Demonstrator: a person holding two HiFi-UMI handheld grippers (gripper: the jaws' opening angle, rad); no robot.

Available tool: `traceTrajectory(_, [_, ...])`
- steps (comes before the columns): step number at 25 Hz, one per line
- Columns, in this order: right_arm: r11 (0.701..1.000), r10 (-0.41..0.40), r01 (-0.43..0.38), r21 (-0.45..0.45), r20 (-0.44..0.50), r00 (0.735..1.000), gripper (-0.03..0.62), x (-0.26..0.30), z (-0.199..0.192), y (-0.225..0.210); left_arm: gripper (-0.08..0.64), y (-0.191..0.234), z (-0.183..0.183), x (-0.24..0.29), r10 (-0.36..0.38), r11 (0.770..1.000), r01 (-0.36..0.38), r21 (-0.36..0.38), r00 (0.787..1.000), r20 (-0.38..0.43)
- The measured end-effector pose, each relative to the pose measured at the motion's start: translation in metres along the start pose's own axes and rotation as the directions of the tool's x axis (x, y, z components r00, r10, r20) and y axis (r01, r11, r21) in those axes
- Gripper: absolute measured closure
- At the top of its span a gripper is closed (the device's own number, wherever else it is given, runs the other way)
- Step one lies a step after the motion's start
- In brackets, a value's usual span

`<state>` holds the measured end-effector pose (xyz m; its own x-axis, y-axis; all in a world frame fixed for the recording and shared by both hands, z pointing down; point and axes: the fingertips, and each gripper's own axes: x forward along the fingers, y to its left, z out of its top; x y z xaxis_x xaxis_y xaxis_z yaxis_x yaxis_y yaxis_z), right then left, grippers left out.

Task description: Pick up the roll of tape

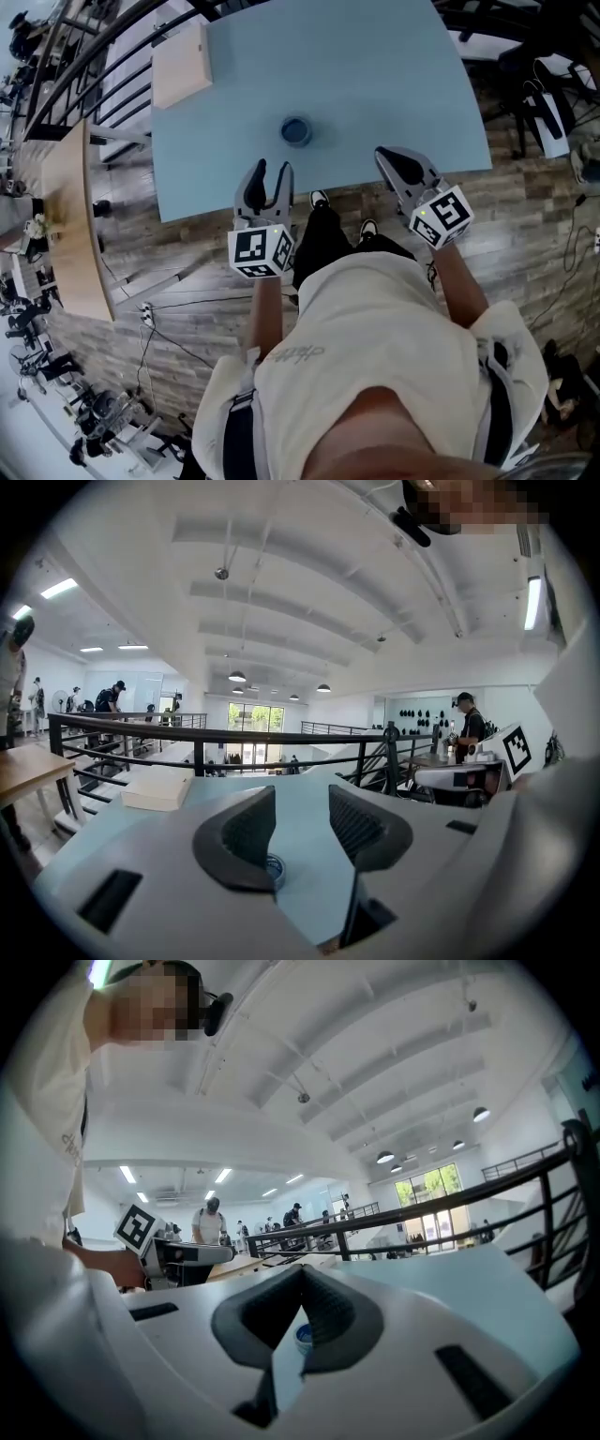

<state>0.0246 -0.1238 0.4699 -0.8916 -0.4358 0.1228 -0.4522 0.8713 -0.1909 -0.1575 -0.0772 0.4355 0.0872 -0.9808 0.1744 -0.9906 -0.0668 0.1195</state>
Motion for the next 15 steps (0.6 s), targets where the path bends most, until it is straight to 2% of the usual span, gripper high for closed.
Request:
traceTrajectory(7, [0.995, -0.1, 0.1, -0.02, -0.007, 0.995, 0.587, 0.043, 0.019, -0.023, 0.368, 0.042, 0.017, 0.058, -0.07, 0.996, 0.071, 0.062, 0.997, -0.006])
traceTrajectory(15, [0.988, -0.13, 0.129, -0.081, -0.008, 0.991, 0.586, 0.095, 0.046, -0.027, 0.368, 0.068, 0.032, 0.101, -0.164, 0.985, 0.164, 0.046, 0.986, -0.002])
